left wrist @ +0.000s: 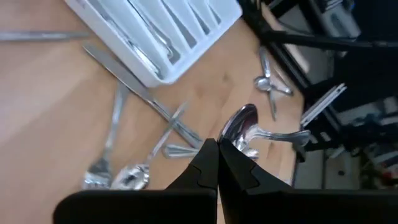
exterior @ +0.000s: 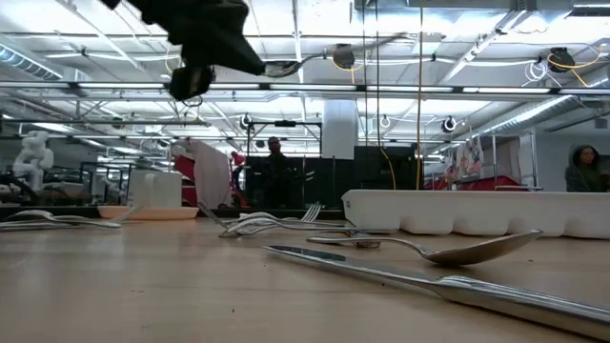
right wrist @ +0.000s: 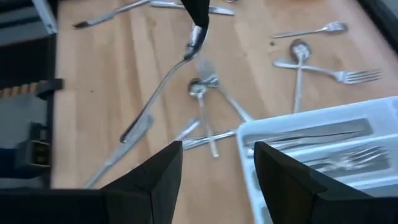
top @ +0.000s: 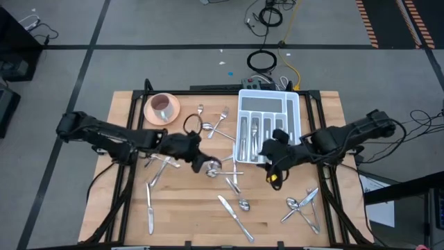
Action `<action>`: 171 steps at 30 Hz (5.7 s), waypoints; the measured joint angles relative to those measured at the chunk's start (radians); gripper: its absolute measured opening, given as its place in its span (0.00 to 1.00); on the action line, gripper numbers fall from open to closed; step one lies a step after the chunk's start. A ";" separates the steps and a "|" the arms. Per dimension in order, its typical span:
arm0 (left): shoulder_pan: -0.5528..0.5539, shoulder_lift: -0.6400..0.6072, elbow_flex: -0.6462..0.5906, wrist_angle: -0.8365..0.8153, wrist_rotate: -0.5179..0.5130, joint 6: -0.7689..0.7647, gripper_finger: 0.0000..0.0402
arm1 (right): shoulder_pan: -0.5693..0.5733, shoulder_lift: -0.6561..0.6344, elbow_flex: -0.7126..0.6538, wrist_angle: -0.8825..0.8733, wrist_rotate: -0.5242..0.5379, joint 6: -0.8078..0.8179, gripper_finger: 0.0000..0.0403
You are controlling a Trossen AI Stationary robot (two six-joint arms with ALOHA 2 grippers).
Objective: Sort silverware
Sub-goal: Put the silver spoon into the white silverware tray
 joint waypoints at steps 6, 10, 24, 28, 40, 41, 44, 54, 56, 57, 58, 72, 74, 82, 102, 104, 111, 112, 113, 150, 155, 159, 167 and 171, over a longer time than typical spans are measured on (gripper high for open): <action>0.046 0.095 0.160 -0.097 0.051 0.142 0.00 | -0.112 0.012 0.000 0.121 -0.130 -0.140 0.48; 0.045 0.147 0.231 -0.123 0.060 0.201 0.00 | -0.189 0.019 0.000 0.181 -0.208 -0.163 0.48; 0.042 0.183 0.272 -0.117 0.075 0.251 0.00 | -0.275 0.203 0.000 0.296 -0.421 -0.222 0.48; 0.042 0.183 0.272 -0.116 0.075 0.254 0.00 | -0.284 0.248 0.000 0.355 -0.462 -0.233 0.48; 0.042 0.183 0.272 -0.113 0.071 0.286 0.00 | -0.314 0.303 0.000 0.366 -0.486 -0.303 0.10; 0.042 0.183 0.272 -0.109 0.074 0.286 0.00 | -0.314 0.303 0.000 0.365 -0.474 -0.317 0.06; 0.042 0.183 0.272 -0.110 0.067 0.294 0.00 | -0.314 0.299 0.000 0.359 -0.457 -0.329 0.01; 0.044 0.147 0.273 -0.162 -0.026 0.304 0.15 | -0.389 0.273 -0.007 0.276 -0.414 -0.387 0.00; 0.045 0.133 0.272 -0.209 -0.070 0.304 0.18 | -0.431 0.215 -0.043 0.303 -0.428 -0.379 0.00; 0.045 0.126 0.272 -0.221 -0.091 0.305 0.20 | -0.459 0.178 -0.071 0.302 -0.446 -0.361 0.00; 0.046 0.115 0.272 -0.238 -0.108 0.305 0.21 | -0.491 0.131 -0.106 0.315 -0.468 -0.338 0.00; 0.047 0.078 0.272 -0.326 -0.139 0.362 0.22 | -0.902 -0.553 -0.898 0.745 -0.573 0.148 0.00; 0.051 0.078 0.272 -0.330 -0.139 0.363 0.22 | -0.928 -0.583 -0.956 0.753 -0.568 0.174 0.00; 0.060 0.072 0.272 -0.395 -0.135 0.407 0.22 | -1.048 -0.604 -1.015 0.588 -0.607 0.158 0.00; 0.084 0.072 0.272 -0.394 -0.131 0.417 0.22 | -1.284 -0.502 -1.013 0.440 -0.676 -0.035 0.00; 0.090 0.072 0.272 -0.394 -0.131 0.417 0.22 | -1.290 -0.458 -1.013 0.441 -0.670 -0.053 0.00; 0.097 0.072 0.272 -0.394 -0.131 0.433 0.22 | -1.291 -0.315 -1.013 0.564 -0.657 -0.071 0.00; 0.097 0.072 0.272 -0.394 -0.131 0.434 0.22 | -1.291 -0.298 -1.013 0.581 -0.657 -0.071 0.00; 0.097 0.072 0.272 -0.394 -0.131 0.434 0.22 | -1.291 -0.281 -1.012 0.595 -0.653 -0.073 0.00; 0.088 0.072 0.272 -0.563 -0.187 0.435 0.22 | -0.689 -0.350 -0.472 -0.351 -0.676 -0.132 0.35; 0.088 0.072 0.272 -0.563 -0.187 0.433 0.22 | -0.315 -0.361 -0.473 -0.382 -0.624 0.301 0.35; 0.088 0.072 0.272 -0.562 -0.187 0.432 0.22 | -0.025 -0.358 -0.473 -0.297 -0.502 0.687 0.35; 0.088 0.072 0.272 -0.560 -0.187 0.432 0.22 | 0.410 -0.152 -0.473 -0.129 -0.285 1.261 0.35; 0.088 0.072 0.272 -0.559 -0.187 0.431 0.22 | 0.496 0.008 -0.473 -0.015 -0.289 1.374 0.35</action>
